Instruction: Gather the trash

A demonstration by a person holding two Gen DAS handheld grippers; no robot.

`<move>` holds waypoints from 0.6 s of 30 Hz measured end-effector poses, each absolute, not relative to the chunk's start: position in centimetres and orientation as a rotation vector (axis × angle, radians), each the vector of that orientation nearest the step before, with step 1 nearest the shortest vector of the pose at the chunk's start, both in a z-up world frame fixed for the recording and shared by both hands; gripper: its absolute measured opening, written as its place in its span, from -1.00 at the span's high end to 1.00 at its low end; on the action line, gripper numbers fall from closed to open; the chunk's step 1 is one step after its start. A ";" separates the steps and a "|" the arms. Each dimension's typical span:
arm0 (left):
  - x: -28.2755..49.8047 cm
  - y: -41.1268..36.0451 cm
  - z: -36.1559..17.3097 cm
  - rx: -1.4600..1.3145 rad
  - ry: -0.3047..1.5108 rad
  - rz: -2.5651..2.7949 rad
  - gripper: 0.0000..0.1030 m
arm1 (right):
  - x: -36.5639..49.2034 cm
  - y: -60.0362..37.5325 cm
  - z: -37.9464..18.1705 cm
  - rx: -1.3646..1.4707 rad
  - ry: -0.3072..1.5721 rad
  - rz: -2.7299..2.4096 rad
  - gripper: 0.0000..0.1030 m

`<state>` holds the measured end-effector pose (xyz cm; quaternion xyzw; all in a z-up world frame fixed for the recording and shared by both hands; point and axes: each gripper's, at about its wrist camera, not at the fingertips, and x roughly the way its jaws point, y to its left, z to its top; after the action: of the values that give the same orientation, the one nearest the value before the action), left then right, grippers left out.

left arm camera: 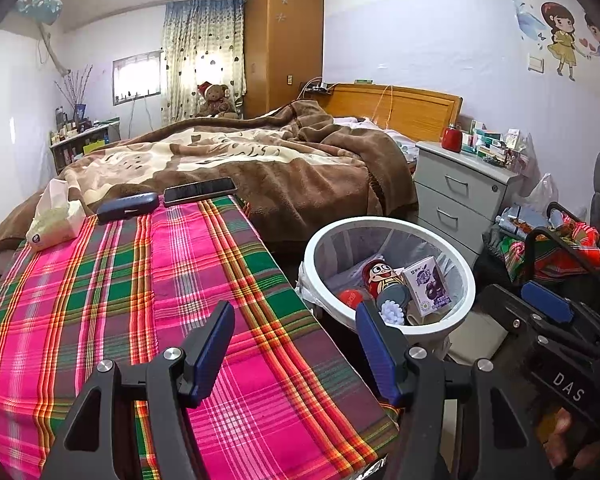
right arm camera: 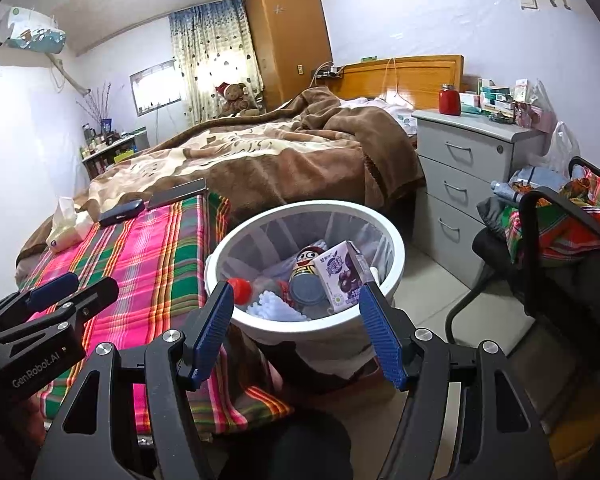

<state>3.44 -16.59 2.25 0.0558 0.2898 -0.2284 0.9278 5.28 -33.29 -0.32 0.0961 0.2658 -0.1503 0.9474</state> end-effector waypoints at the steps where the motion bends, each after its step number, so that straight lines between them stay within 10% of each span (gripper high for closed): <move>1: 3.4 -16.6 2.3 0.113 0.593 -0.466 -0.22 | 5.3 -33.3 -0.3 0.196 0.542 -0.305 -0.29; 18: 3.2 -16.6 2.3 0.108 0.600 -0.468 -0.21 | 5.1 -33.1 -0.3 0.197 0.542 -0.309 -0.29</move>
<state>3.19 -16.64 2.27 0.0524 0.2926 -0.2284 0.9271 5.09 -33.09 -0.25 0.0966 0.2660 -0.1520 0.9470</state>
